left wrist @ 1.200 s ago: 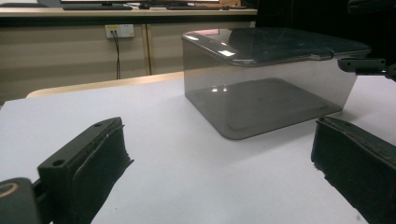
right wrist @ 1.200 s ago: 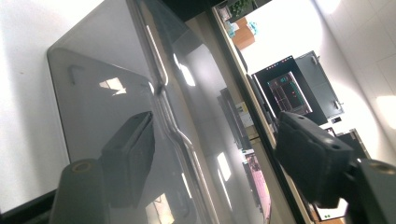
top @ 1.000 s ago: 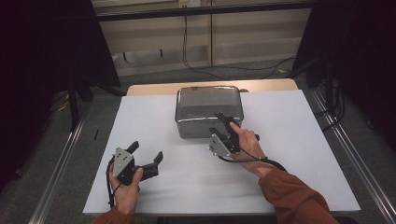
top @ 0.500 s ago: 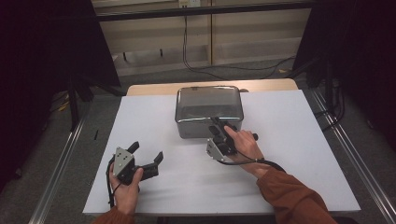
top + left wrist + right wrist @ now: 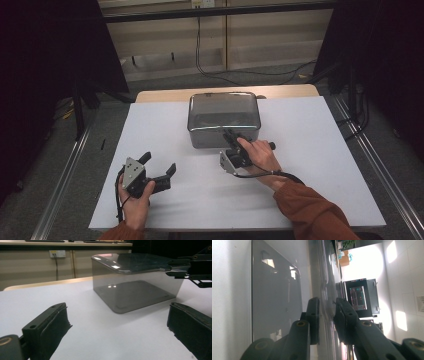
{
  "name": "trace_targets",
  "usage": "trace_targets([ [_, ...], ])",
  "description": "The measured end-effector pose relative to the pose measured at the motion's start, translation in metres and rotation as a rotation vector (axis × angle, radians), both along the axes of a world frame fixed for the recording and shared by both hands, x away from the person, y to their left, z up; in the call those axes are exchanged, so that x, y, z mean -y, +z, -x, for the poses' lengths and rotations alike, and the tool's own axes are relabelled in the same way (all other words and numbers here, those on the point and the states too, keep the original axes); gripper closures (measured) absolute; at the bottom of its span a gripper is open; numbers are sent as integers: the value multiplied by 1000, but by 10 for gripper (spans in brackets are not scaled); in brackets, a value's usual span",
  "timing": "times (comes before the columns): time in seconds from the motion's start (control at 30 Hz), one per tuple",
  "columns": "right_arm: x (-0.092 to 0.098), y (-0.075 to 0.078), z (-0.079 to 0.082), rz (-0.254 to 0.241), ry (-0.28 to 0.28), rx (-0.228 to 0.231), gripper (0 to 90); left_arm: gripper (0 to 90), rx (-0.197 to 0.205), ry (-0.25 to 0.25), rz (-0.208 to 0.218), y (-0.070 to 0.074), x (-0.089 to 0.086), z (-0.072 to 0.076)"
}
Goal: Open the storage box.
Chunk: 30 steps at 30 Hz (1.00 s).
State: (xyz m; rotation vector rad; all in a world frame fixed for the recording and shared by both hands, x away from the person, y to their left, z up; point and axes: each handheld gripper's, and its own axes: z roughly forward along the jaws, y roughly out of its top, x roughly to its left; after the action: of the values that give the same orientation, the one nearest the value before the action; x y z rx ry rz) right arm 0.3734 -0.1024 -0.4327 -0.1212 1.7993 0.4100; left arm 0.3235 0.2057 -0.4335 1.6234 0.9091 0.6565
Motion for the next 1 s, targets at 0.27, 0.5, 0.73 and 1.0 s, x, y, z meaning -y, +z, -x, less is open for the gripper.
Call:
trace_targets([
  [0.27, -2, -1, 0, 6, 12, 22, 787, 47, -10, -35, -3, 1, 2, -1],
  [0.5, -2, 1, 0, -5, 16, 20, 789, 63, -7, -41, -17, 3, 3, -2],
  [0.73, -2, 4, 0, -22, 23, 28, 799, 69, -17, -75, 7, 5, 6, -5],
  [1.0, -1, 5, 0, -24, 24, 25, 801, 54, -34, -66, 9, 5, 9, -10],
])
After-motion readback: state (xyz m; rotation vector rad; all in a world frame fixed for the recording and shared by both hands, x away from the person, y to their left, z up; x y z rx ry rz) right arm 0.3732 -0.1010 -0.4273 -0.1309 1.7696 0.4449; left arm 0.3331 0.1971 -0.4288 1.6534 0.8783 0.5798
